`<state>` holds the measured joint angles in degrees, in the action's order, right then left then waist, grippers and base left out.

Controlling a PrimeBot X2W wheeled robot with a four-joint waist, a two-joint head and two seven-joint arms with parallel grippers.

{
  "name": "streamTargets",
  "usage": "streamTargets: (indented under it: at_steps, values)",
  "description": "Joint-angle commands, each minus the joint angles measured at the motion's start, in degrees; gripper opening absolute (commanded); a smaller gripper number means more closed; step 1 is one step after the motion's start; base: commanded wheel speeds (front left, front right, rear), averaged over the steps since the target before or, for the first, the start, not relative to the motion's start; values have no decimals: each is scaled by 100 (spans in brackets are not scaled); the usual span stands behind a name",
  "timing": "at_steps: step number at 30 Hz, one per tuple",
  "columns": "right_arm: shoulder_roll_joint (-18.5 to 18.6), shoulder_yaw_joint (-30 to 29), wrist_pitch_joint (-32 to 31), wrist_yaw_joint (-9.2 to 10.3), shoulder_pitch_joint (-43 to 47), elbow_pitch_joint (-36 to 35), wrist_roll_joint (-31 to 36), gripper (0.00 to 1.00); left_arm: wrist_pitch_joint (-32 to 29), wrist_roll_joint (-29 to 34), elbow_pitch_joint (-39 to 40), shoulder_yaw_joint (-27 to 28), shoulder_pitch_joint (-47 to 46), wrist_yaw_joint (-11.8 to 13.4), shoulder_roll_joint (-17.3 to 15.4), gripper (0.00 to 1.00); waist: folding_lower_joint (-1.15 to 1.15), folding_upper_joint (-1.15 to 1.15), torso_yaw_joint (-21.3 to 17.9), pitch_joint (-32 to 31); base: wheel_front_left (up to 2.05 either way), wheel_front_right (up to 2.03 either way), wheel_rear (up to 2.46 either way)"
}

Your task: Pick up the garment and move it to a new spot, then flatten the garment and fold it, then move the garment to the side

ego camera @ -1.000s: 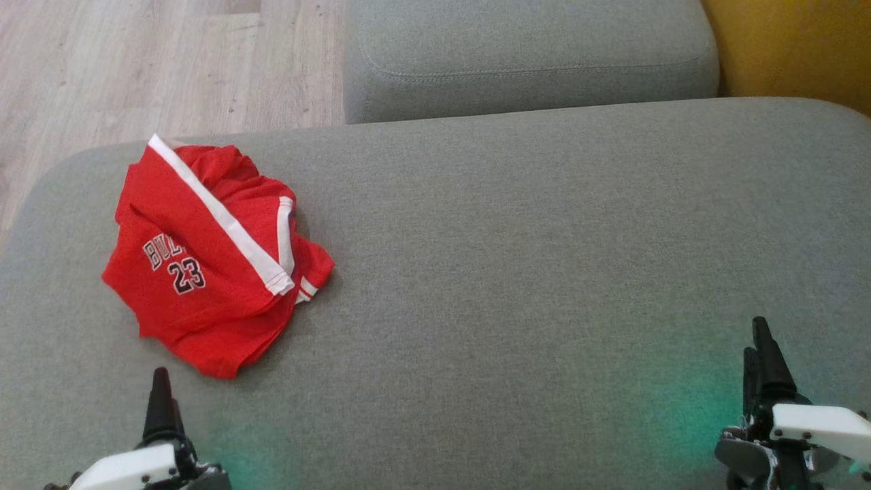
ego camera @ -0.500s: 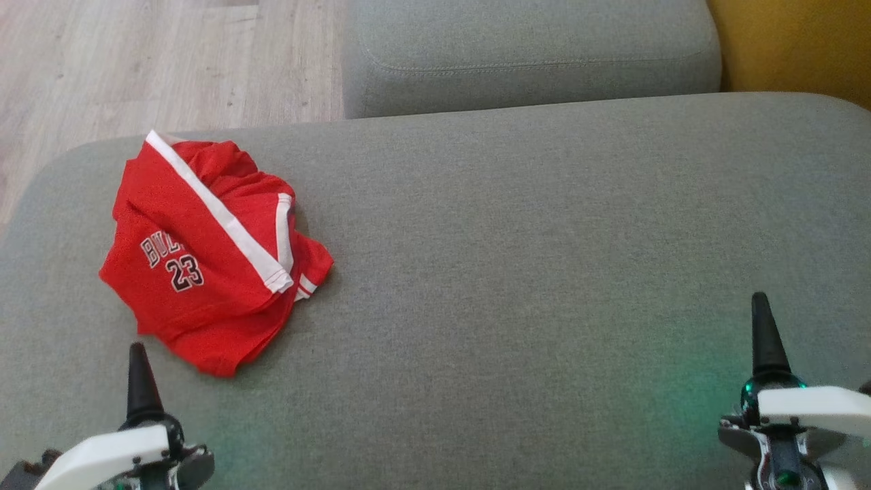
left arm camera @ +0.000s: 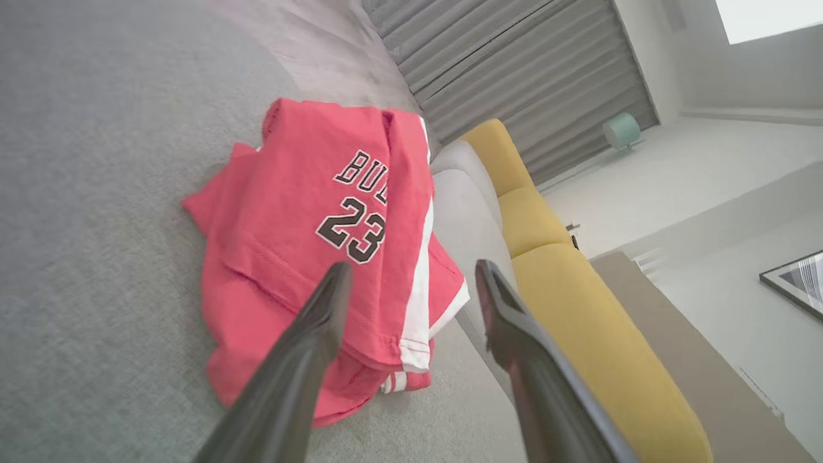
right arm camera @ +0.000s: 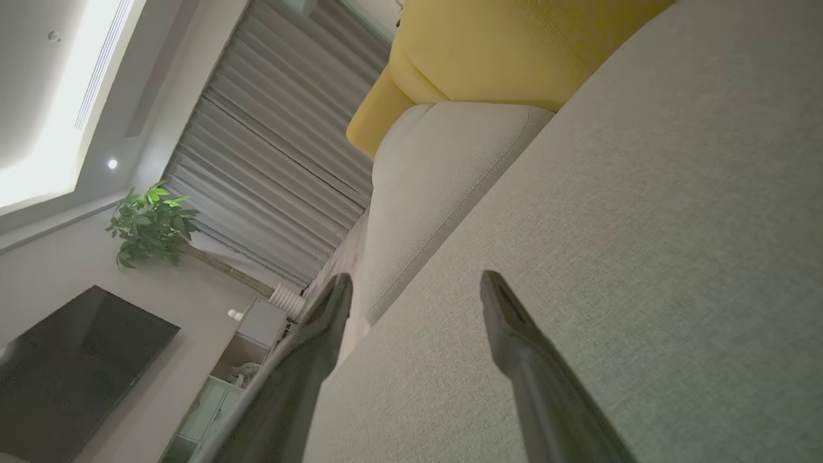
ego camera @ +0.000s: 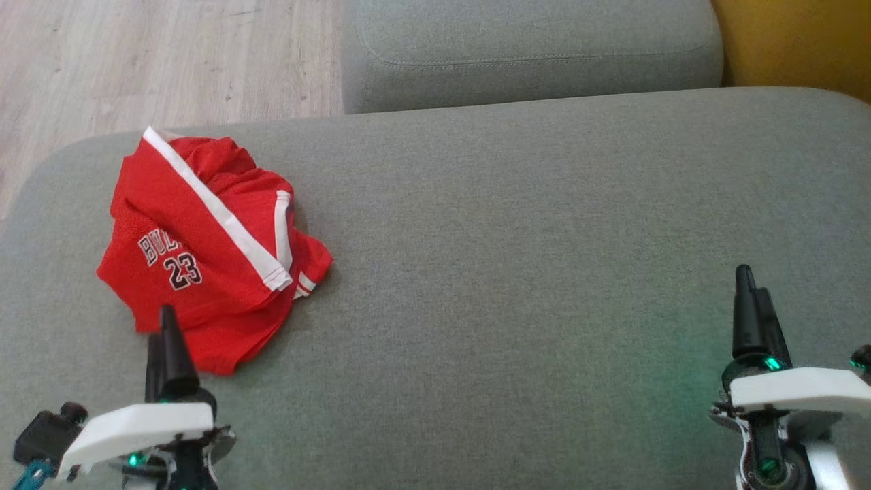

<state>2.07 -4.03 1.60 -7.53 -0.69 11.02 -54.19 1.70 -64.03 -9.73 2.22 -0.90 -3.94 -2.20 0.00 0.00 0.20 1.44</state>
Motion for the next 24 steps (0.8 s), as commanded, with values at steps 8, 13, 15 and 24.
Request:
streamTargets:
  at_steps: [8, 13, 15, 24]
  values:
    - [50, 218, 209, 2, -333, -350, 979, 100, 205, 1037, 357, -262, -322, 33, -44, 100, 0, 0, 8, 22, 0, 0, 0]
    - [52, 311, 294, 2, -345, -384, 1481, 100, 289, 1631, 362, -455, -367, 8, -45, 100, 0, 0, 15, 30, 0, 0, 0]
    - [53, 341, 328, 2, -348, -390, 1682, 100, 323, 1846, 353, -531, -378, 0, -46, 100, 0, 0, 16, 33, 0, 0, 0]
    - [58, 487, 496, 3, -375, -406, 2604, 100, 491, 2843, 346, -874, -455, 48, -124, 100, 0, 0, 1, 62, 0, 0, 0]
